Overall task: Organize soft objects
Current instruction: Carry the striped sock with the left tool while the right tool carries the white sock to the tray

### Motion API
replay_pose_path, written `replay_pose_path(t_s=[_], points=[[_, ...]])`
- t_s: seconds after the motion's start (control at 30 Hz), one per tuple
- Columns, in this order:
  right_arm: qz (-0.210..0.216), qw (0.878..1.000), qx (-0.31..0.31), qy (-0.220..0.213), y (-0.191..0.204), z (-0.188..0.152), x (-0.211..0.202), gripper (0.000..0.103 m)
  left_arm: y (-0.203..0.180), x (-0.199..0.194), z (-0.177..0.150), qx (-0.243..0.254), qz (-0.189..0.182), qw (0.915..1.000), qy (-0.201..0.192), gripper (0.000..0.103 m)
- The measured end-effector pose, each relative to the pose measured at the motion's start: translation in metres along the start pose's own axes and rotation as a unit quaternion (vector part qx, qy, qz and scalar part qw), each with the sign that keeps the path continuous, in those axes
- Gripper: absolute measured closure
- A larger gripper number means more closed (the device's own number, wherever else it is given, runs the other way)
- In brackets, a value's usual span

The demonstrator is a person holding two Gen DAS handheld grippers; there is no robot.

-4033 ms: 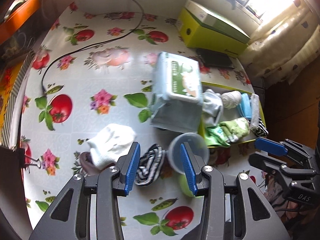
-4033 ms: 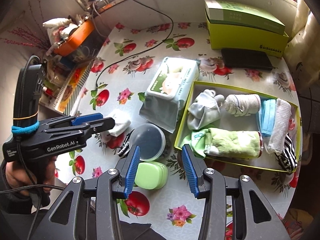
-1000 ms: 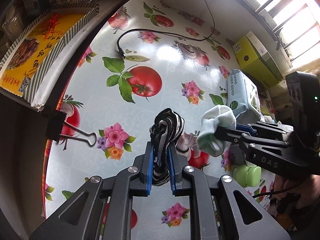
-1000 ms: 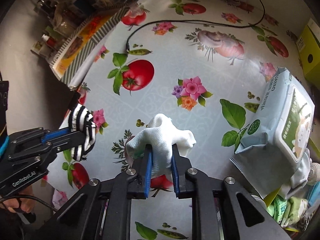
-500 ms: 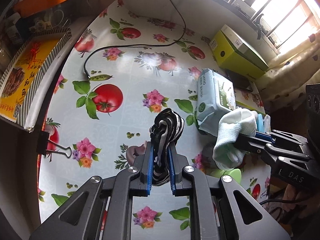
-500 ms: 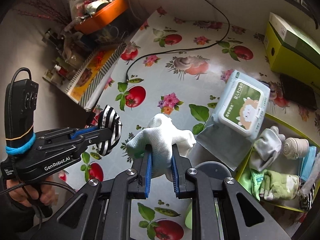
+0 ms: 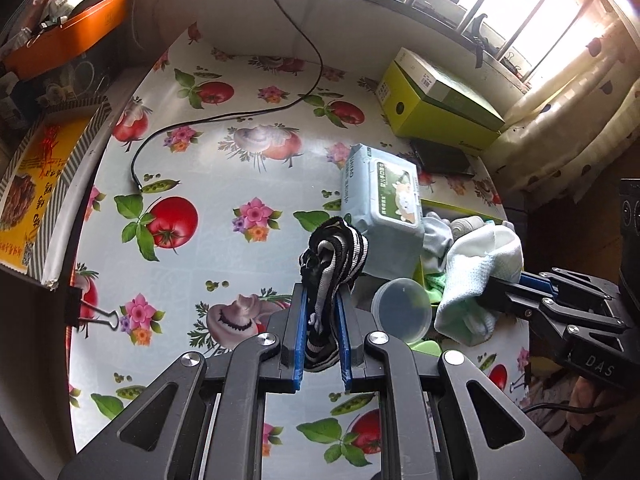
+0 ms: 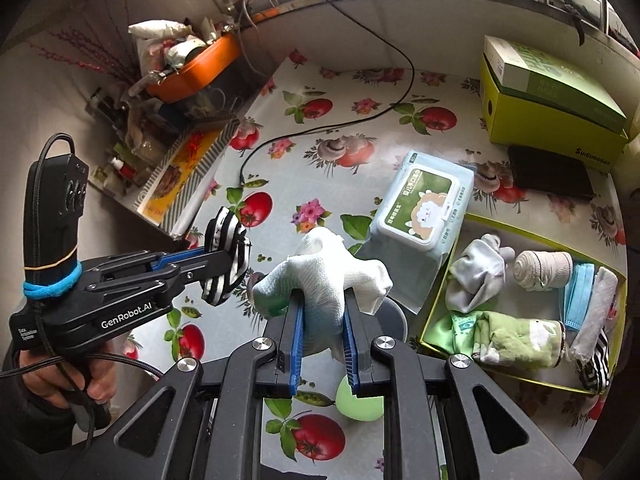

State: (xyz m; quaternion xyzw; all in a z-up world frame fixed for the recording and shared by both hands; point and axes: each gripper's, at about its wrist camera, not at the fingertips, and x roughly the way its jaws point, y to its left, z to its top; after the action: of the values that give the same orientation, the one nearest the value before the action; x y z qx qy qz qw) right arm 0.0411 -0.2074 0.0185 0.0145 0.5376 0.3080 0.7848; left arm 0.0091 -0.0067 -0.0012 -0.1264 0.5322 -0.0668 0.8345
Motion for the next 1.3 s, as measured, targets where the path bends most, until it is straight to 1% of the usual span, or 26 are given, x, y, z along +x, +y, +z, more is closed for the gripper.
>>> replay_pose_path(t_s=[0.27,0.67,1.3], points=[[-0.001,1.0,0.01,-0.013,-0.014,-0.014,-0.023,0.087,-0.027,-0.005,-0.003,0.016,-0.005,0.9998,-0.004,0.089],[0.002,0.999,0.026,-0.029,-0.035,-0.031,-0.044,0.087,-0.058,-0.006,-0.007,0.04,-0.011,0.9991,-0.001,0.089],[-0.017,0.994,0.089,-0.061,-0.077,-0.056,-0.076,0.087,-0.104,-0.004,-0.004,0.086,-0.034,0.9956,0.011,0.089]])
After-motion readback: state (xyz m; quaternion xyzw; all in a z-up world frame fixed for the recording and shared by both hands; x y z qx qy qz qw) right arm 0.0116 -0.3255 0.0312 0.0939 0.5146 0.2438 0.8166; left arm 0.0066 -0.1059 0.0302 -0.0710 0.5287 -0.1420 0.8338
